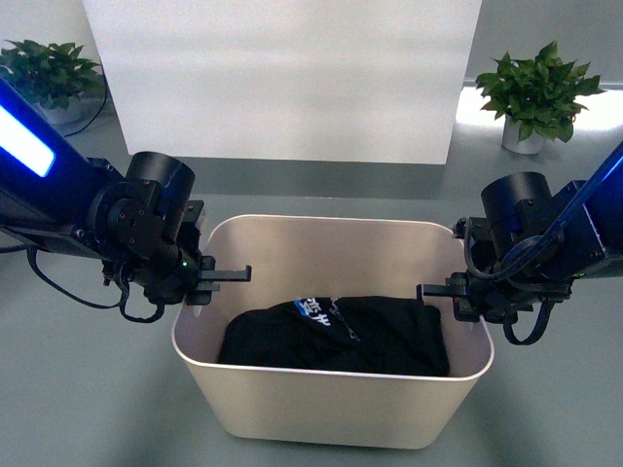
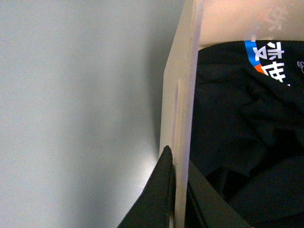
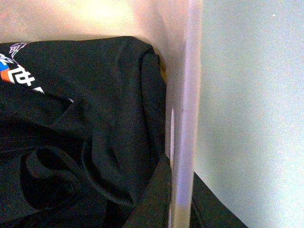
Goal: Move hamper under clothes hanger
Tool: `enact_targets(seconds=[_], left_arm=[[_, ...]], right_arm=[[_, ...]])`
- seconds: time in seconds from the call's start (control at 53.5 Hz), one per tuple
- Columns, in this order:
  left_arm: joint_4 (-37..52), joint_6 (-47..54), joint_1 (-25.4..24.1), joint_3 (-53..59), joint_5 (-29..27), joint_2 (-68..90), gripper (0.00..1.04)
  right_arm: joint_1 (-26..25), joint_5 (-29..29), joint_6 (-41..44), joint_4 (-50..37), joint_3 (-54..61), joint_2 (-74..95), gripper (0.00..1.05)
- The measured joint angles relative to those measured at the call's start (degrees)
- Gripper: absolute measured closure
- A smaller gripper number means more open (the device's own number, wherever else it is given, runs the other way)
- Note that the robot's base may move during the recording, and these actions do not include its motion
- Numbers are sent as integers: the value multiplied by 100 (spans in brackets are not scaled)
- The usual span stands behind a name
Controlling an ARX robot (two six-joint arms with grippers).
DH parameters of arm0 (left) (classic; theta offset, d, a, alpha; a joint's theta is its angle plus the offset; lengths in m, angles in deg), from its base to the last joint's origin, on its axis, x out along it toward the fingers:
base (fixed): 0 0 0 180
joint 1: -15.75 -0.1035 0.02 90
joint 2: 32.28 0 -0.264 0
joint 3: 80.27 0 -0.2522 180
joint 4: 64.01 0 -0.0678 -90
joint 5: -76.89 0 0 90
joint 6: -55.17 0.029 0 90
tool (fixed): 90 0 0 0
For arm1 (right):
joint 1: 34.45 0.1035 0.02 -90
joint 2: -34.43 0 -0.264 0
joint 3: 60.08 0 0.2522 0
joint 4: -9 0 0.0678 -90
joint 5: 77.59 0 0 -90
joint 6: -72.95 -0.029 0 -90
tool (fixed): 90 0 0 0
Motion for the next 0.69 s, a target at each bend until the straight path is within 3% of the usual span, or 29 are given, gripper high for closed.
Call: enact_targets(seconds=[0.691], left_arm=[[0, 0, 0, 0, -4, 0, 101]], right_arm=[[-22, -11, 2, 0, 0, 0, 100]])
